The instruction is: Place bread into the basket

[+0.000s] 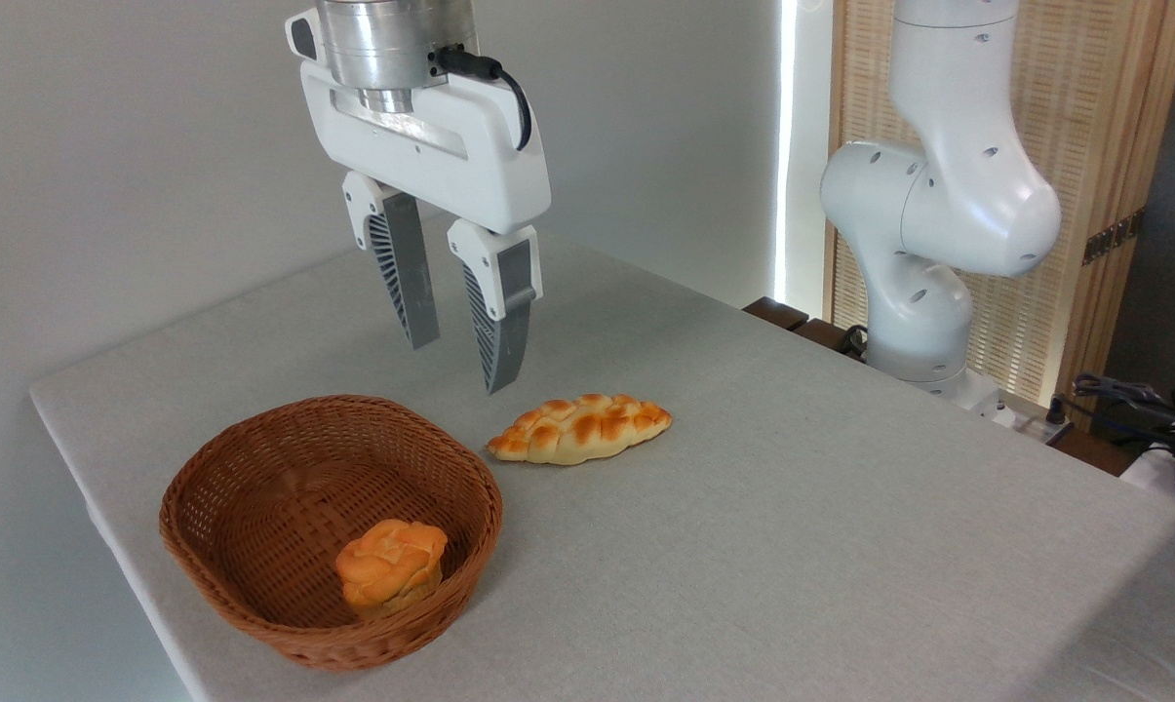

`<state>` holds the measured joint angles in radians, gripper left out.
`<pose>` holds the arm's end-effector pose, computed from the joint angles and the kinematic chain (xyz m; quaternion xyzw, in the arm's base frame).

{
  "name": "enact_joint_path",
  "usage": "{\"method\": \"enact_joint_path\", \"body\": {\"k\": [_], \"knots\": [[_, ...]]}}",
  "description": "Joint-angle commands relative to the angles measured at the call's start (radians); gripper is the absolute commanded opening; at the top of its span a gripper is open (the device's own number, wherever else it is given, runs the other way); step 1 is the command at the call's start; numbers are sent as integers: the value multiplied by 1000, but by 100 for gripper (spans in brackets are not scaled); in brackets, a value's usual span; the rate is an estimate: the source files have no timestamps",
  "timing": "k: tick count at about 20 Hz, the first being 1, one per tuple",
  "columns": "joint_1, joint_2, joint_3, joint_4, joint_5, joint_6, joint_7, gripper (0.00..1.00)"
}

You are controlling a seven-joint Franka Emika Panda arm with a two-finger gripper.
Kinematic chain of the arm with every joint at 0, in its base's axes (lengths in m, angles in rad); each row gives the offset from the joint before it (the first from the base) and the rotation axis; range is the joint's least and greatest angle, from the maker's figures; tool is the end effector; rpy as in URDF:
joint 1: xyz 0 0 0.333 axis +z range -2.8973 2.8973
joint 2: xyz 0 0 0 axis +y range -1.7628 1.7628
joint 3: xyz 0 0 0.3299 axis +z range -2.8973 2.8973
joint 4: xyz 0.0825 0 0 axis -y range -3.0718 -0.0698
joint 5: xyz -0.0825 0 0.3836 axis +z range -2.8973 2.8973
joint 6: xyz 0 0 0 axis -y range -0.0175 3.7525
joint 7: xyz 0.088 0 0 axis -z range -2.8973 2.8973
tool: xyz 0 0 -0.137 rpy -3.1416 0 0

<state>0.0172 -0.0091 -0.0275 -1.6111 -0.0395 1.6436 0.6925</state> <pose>0.5590 -0.0110 0.6010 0.9389 -0.3431 0.0261 0.0115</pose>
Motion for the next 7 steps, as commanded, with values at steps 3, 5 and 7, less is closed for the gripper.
{"method": "enact_joint_path", "body": {"k": [3, 5, 7], "knots": [[-34, -9, 18, -10, 39, -21, -16, 100], [-34, -9, 18, -9, 38, -21, -11, 100], [-34, -8, 18, -7, 38, -21, -5, 100]]}}
